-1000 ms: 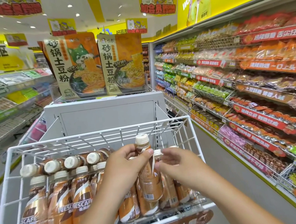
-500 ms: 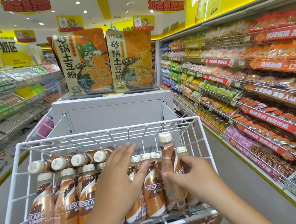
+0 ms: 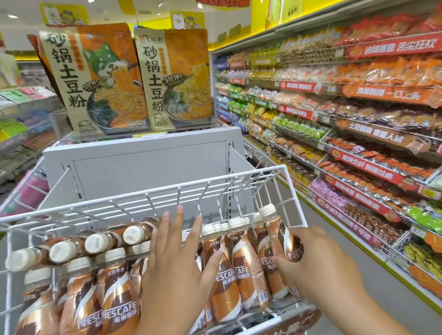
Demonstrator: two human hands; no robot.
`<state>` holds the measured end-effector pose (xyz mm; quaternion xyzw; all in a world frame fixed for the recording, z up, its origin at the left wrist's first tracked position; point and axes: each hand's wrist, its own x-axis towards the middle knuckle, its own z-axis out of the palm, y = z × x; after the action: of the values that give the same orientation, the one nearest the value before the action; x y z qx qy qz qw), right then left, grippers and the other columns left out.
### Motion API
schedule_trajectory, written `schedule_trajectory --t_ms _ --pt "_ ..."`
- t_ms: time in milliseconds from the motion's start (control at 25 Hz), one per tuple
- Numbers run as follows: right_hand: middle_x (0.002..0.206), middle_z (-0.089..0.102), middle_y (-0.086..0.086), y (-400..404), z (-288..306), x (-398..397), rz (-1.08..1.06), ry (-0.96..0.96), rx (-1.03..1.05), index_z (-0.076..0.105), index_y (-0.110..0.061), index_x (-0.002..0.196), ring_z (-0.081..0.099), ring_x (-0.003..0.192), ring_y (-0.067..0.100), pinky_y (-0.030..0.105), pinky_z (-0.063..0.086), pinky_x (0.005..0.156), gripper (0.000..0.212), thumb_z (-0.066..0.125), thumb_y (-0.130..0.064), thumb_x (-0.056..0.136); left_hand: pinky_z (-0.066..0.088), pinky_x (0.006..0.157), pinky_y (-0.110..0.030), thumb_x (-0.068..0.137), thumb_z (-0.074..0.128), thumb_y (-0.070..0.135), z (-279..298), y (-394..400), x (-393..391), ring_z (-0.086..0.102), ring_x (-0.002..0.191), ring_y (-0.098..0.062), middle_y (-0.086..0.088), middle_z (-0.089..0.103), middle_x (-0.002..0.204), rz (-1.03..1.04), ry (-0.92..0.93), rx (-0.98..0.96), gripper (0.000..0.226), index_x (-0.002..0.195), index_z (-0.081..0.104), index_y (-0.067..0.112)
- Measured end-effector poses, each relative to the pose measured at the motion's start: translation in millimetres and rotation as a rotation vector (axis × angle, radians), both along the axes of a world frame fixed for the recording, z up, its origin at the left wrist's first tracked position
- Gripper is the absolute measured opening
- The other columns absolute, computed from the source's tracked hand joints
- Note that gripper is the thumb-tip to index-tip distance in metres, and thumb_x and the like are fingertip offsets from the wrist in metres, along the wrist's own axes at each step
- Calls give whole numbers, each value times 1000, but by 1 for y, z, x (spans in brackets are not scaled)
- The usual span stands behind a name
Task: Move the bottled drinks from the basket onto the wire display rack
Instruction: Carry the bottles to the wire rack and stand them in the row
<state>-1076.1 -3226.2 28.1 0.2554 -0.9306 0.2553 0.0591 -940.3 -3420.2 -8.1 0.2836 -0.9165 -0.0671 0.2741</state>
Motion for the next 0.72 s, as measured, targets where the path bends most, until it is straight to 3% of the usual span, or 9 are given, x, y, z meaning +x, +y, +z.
schedule_trajectory --t_ms 160,240,440,560,720 --pt "97 34 -15 3 -11 -2 -12 69 -18 49 -30 93 49 91 10 23 44 64 32 71 -52 86 -1 125 -41 90 15 80 0 -2 -4 -26 152 -7 15 -15 169 -32 34 4 77 159 13 46" --pt "97 34 -14 5 -14 -4 -8 59 -40 45 -35 102 47 94 10 22 42 65 35 71 -52 87 -3 125 -39 93 21 78 1 -2 -6 -26 152 -6 16 -15 169 -43 43 6 73 159 13 46" --pt "92 37 -18 8 -29 -7 14 108 -81 56 -31 97 44 97 9 15 37 63 27 69 -53 87 -5 124 -39 95 27 75 -1 4 -10 -29 151 -6 17 -21 167 -50 31 11 72 159 5 48" --pt "99 42 -13 12 -29 -15 49 70 -158 62 -25 117 44 101 8 19 37 77 43 72 -54 87 -4 126 -41 93 21 76 -4 5 -10 -30 151 -7 15 -20 168 -26 8 -2 75 160 5 46" --pt "112 40 -14 16 -25 -21 118 94 -211 52 -24 141 37 111 2 18 35 87 62 67 -55 90 -4 126 -41 94 19 77 -9 14 -7 -27 153 -9 11 -17 169 37 -16 -28 78 162 7 41"
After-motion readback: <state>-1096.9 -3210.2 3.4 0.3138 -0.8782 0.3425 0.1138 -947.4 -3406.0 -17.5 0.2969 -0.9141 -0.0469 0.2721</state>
